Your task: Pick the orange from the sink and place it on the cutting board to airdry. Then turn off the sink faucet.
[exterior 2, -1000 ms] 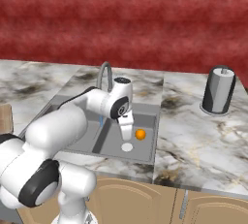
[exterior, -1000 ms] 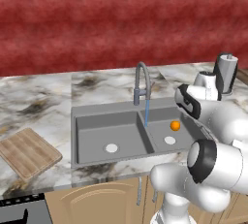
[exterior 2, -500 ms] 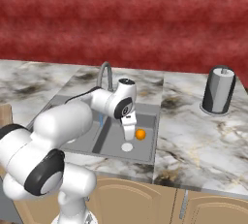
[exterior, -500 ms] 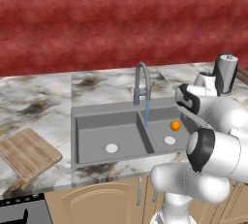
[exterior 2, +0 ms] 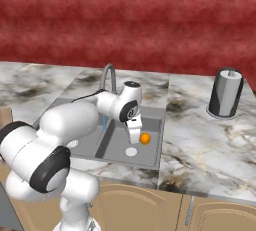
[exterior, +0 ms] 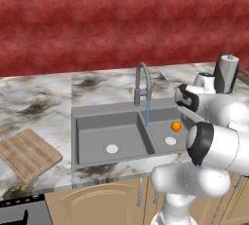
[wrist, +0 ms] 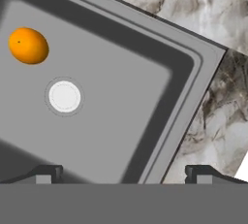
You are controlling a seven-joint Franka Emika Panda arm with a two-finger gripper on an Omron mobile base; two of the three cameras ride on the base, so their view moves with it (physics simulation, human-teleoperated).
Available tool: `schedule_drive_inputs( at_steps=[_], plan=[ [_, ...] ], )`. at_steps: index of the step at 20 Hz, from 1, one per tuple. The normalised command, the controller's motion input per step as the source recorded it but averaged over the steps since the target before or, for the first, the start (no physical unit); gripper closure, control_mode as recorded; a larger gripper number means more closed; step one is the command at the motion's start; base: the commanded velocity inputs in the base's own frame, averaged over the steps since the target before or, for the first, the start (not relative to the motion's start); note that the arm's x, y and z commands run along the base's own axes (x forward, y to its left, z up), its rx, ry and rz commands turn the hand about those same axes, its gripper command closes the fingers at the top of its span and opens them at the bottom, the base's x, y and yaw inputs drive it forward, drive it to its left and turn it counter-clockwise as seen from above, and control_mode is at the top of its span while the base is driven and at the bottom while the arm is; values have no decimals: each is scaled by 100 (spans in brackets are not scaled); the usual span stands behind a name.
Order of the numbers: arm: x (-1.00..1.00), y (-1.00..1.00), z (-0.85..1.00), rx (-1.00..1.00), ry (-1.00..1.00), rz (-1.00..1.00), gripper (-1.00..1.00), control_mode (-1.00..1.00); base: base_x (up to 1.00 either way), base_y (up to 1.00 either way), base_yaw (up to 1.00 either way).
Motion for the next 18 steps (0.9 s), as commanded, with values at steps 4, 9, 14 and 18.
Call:
schedule_drive_inputs(
  at_steps=[4,9,14,18],
  plan=[
    [12,0,-15,0,0,0,-100,-100,0,0,0],
    [16,0,-11,0,0,0,-100,-100,0,0,0],
    [18,0,-6,0,0,0,-100,-100,0,0,0],
    [16,-2,-8,0,0,0,-100,-100,0,0,0]
  ],
)
